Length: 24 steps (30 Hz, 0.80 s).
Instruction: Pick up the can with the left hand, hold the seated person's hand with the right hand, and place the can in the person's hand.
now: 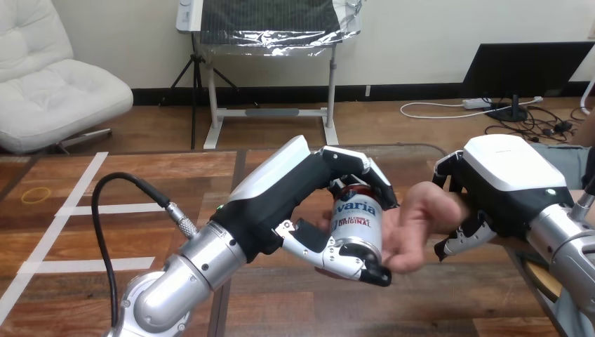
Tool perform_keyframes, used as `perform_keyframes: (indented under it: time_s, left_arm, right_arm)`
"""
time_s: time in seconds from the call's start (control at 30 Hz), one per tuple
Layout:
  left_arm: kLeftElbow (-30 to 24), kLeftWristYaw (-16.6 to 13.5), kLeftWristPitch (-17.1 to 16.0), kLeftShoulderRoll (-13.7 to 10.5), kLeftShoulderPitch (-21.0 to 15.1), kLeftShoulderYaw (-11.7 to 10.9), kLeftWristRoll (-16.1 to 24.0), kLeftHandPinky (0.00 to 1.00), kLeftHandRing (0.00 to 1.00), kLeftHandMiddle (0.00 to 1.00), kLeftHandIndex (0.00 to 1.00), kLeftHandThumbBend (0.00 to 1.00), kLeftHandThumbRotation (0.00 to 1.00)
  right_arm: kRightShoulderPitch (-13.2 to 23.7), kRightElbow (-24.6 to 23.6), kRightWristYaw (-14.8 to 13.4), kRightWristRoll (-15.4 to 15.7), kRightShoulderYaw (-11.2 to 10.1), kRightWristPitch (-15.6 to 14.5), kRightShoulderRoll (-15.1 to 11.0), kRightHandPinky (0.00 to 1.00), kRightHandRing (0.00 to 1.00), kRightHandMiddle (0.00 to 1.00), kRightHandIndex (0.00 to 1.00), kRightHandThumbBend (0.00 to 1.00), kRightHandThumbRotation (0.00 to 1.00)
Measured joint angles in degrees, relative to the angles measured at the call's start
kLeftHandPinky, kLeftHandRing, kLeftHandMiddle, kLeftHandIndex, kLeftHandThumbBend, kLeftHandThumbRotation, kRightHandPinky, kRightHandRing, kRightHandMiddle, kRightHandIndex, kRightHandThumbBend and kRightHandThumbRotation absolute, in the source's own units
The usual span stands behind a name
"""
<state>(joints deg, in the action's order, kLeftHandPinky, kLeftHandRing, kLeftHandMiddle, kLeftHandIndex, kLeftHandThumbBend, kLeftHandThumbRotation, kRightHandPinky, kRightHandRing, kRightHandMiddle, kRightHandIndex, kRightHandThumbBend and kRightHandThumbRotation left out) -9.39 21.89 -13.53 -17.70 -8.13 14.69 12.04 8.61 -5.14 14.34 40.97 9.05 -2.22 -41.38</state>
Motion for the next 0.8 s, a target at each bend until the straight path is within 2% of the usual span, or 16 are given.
perform_keyframes:
  time_s: [0.8]
  left_arm:
    - [3.58,-0.99,0.18,0.28,-2.91,-0.06,0.95,0.35,0.39,0.47,0.52,0.67,0.00]
  right_arm:
    - [0.01,-0.02,0.48,-0.32,0.00,-0.05,0.19,0.23,0.31,0.42,0.50,0.80,0.00]
